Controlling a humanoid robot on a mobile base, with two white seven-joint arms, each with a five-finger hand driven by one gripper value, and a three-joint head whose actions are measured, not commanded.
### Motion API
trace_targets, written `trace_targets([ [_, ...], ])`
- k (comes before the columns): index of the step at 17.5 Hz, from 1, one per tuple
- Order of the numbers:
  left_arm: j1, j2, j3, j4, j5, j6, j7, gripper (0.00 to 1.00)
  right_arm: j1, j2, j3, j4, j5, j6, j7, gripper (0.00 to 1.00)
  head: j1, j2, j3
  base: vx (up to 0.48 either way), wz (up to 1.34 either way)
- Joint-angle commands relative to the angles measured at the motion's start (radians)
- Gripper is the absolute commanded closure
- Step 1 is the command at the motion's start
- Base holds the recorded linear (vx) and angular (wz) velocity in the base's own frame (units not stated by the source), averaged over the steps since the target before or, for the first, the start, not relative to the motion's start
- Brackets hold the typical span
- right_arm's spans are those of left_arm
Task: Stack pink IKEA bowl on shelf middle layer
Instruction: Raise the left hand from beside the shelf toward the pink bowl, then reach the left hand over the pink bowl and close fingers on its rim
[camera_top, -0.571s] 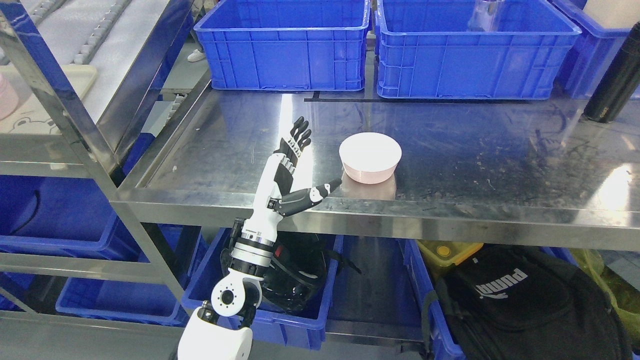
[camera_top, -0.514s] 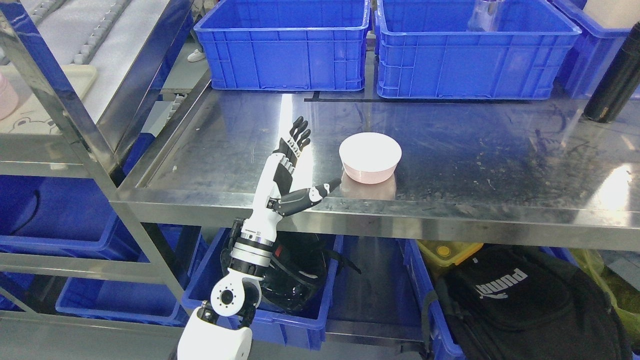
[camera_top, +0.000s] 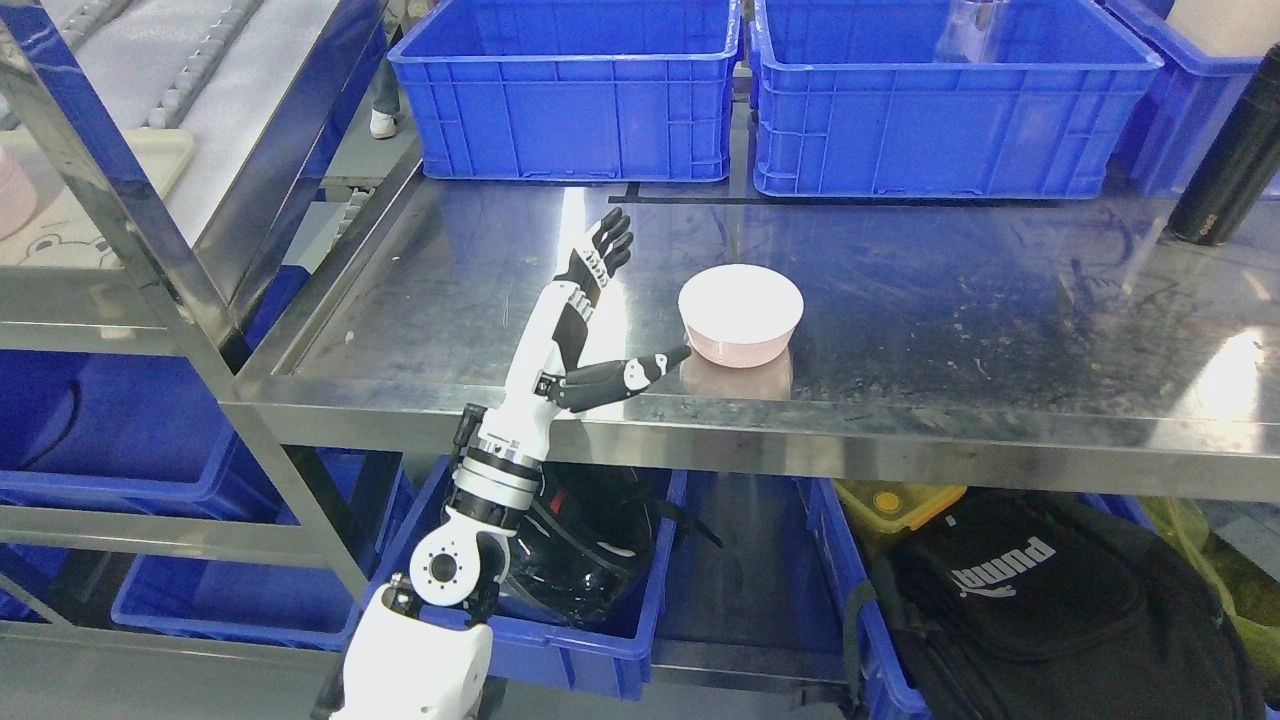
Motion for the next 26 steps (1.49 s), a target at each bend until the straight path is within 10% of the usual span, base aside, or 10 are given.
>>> trace_targets([
  [1,-0.233,0.165,0.011,0.0,-0.273,0.101,-0.194,0.0,0.021,-0.017,0.0,-0.017,0.0,0.0,0.001,0.0,0.0,0.0,0.0,0.0,0.0],
  [10,-0.521,0.214,-0.213,0.0,-0.736,0.199,-0.613,0.02,0.021,-0.017,0.0,-0.017,0.0,0.0,0.001,0.0,0.0,0.0,0.0,0.0,0.0],
  [15,-0.522,0.127,-0.267,0.008,-0.758,0.206,-0.802,0.0,0.021,-0.017,0.0,-0.017,0.0,0.0,0.001,0.0,0.0,0.0,0.0,0.0,0.0],
  [26,-0.557,-0.017,-0.29,0.157,-0.979,0.207,-0.906,0.17,0.021,-0.017,0.0,-0.017,0.0,0.0,0.001,0.0,0.0,0.0,0.0,0.0,0.0],
])
